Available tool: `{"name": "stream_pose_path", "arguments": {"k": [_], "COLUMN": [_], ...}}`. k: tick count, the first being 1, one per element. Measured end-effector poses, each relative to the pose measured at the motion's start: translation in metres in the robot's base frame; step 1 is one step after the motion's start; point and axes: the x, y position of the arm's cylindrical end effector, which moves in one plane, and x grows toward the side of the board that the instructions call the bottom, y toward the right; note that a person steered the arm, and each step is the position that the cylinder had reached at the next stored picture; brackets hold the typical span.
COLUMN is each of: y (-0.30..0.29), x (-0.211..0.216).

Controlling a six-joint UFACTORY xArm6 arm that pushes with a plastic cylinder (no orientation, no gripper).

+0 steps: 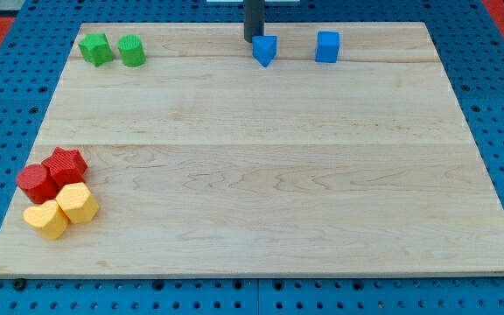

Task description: Place blue triangle below blue cube

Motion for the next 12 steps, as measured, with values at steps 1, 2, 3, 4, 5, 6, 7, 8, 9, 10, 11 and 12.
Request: {"name": "stream_pose_path", "arguments": {"k": [1, 2, 3, 4, 5, 6, 7, 8, 9, 10, 11, 12], "y": [0.001, 0.004, 0.004, 0.016, 0.031, 0.031, 0.031, 0.031, 0.032, 0.045, 0.055, 0.076], "x": [0.017, 0.034, 0.042, 0.045, 0.045, 0.053, 0.088, 0.100, 0.079, 0.050, 0.050, 0.050]}}
